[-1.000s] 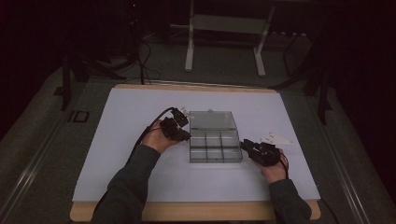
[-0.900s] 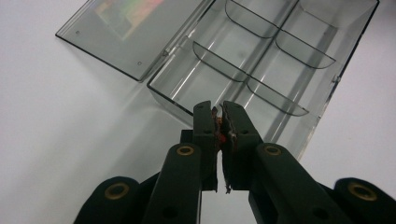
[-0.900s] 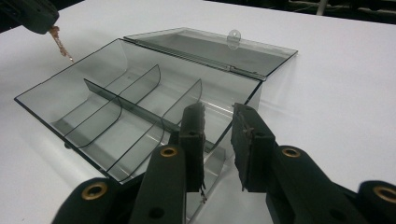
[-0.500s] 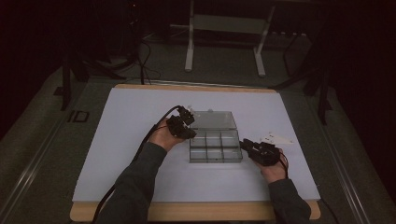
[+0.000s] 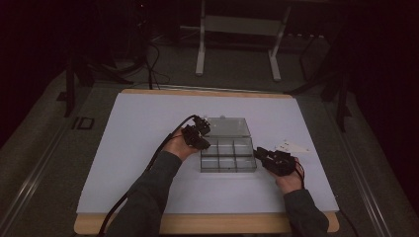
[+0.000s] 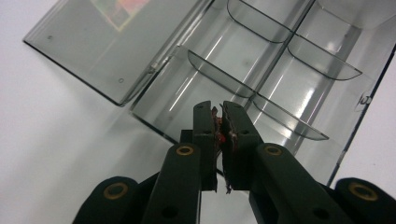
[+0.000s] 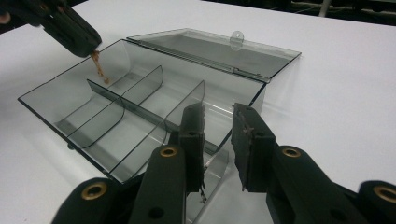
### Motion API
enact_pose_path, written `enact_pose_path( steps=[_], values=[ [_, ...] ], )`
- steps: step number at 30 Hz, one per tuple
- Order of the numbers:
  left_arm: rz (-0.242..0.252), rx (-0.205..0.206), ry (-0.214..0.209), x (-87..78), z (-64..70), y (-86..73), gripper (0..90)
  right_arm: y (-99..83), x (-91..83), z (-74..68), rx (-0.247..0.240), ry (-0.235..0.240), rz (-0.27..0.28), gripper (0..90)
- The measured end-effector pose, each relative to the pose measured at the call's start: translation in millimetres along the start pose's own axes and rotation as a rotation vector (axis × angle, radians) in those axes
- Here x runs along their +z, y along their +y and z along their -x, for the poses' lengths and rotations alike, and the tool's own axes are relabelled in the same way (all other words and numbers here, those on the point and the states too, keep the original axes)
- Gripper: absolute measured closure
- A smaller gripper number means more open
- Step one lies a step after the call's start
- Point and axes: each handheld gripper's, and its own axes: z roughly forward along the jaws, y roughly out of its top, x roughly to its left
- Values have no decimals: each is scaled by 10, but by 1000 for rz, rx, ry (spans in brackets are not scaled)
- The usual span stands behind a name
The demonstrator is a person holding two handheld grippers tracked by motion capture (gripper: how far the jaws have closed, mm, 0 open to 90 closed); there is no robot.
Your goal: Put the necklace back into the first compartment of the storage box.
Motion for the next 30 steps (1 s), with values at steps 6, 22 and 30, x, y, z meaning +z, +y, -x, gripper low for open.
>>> enact_pose_path(
  steps=[6,22,30],
  values=[
    [-16,-8,3,88,-2,17,846,0,1,0,2,3,1,742],
    [-6,-18,25,155,-16,14,798,-1,1,3,3,9,-3,741],
    [53,-17,29,88,-1,-5,752,-2,-10,7,6,7,-2,741]
  ],
)
